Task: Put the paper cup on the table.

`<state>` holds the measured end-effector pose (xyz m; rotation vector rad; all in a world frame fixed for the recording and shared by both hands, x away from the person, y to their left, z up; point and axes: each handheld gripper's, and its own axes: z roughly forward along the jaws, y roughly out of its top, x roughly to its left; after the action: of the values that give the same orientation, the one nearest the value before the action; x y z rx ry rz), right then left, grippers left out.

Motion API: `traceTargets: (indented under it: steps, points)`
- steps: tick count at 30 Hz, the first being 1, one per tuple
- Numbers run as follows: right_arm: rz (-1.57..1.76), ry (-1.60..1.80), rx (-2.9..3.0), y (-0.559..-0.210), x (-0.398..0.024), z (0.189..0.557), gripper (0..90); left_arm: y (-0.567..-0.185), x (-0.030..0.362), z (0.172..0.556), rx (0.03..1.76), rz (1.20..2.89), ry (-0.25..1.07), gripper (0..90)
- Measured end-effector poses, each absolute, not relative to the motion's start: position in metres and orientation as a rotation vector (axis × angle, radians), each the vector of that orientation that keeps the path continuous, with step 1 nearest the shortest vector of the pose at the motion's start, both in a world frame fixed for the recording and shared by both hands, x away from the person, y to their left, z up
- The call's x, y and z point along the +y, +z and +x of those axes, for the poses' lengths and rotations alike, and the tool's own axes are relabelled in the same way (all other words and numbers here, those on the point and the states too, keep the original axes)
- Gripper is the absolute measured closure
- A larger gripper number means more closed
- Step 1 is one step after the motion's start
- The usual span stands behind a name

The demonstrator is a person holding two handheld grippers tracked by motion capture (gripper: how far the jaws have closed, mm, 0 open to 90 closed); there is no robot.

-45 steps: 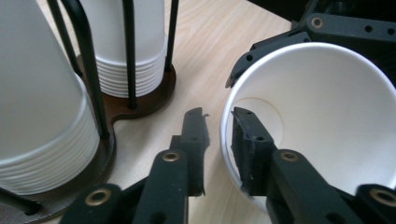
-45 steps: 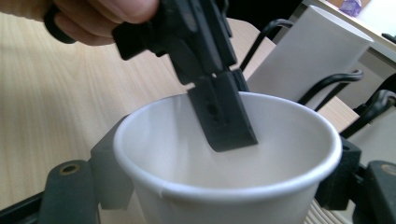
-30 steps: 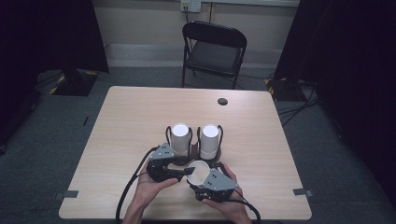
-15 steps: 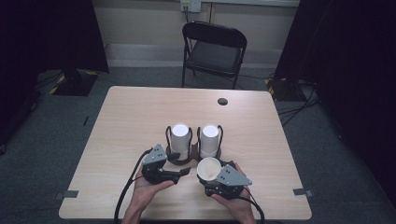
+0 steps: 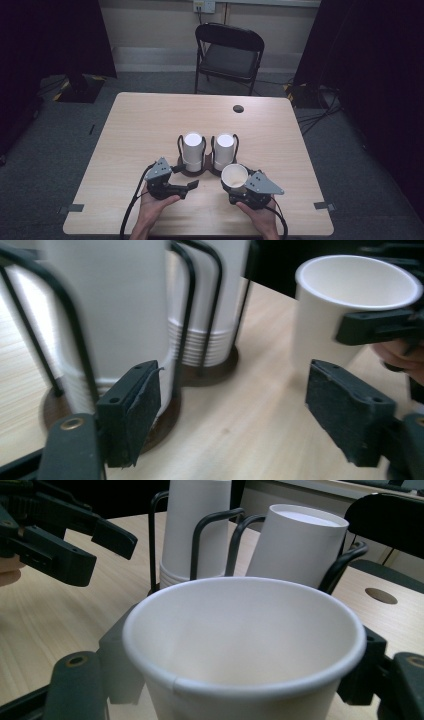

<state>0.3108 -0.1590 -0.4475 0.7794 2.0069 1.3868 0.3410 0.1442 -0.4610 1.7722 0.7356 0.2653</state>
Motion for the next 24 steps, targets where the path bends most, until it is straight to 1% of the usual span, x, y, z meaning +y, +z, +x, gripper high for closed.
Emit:
traceTargets:
  steps: [3,12,16,24]
  points:
    - [0.805,1.385,2.010,-0.446,-0.164,0.312,24.2,-0.466,0.148,0.341,0.753,1.766,0.265,20.2]
    - [0.888,1.384,1.952,-0.444,-0.181,0.323,24.3,-0.479,0.156,0.334,0.777,1.731,0.330,19.7]
    - [0.919,1.390,1.919,-0.443,-0.188,0.329,24.3,-0.487,0.159,0.332,0.793,1.735,0.381,19.6]
    - [1.012,1.423,1.852,-0.439,-0.201,0.347,24.5,-0.494,0.158,0.327,0.807,1.684,0.455,18.8]
